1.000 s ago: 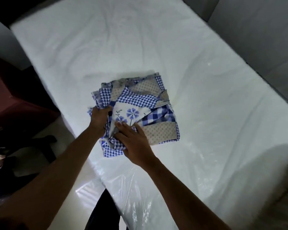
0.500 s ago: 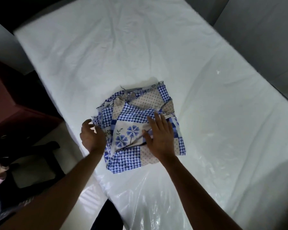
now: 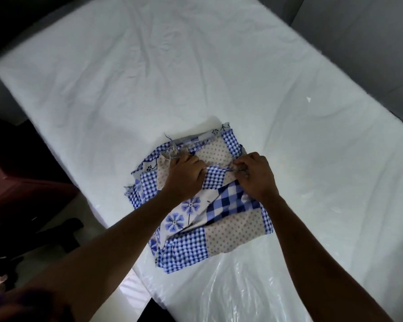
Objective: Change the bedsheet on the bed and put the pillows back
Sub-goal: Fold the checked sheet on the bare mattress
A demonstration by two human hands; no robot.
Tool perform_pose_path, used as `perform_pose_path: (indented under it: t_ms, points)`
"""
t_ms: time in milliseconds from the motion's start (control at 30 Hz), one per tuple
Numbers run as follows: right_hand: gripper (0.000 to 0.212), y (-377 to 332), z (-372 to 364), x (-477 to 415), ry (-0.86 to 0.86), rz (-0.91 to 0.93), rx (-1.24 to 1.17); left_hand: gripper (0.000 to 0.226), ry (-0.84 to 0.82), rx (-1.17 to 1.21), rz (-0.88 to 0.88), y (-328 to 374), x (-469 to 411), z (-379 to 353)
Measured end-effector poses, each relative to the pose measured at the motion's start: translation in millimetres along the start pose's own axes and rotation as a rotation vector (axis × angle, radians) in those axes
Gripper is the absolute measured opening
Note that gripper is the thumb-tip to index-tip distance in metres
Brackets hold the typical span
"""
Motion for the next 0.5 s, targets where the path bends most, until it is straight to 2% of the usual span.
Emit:
perform_pose_path:
  t_ms: [67, 133, 233, 300, 400, 500]
  points:
    - [0.019, 3.7, -1.0, -9.1, -0.017, 0.036, -0.025, 0.020, 0.000, 0.123, 0.066, -3.5, -3.0, 2.8]
    - [0.022, 2.5, -1.6, -14.2, -0.031, 0.098, -0.060, 0.022, 0.034, 0.278, 0.206, -6.3, -8.1, 8.0]
    - [0.031, -3.0, -4.7, -18.1, -0.057, 0.158, -0.039, 0.026, 0.084, 0.302, 0.322, -12.0, -10.8, 13.1]
    - [0.028, -4.1, -6.1, -25.9, -0.023, 0.089, -0.088, 0.028, 0.061, 0.258, 0.301, -15.4, -5.5, 14.4]
    - [0.033, -3.2, -6.9, -53.4, -0.034, -0.191, -0.384, 0.032, 0.089, 0.201, 0.245, -23.0, -6.3, 19.0]
    - [0.015, -7.8, -4.4, -79.9, -0.229, -0.265, -0.388, 0.021, 0.146, 0.123, 0.298, -35.3, -11.0, 27.5]
Point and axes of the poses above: each hand's wrist, its own x-axis away from the middle knuckle, its own z-axis out of the back of the hand, y = z × x, the point moved 1 cm from there along -x, towards the middle knuckle, and after that the axes turned 14 degrees about y, right-handed, at the moved point
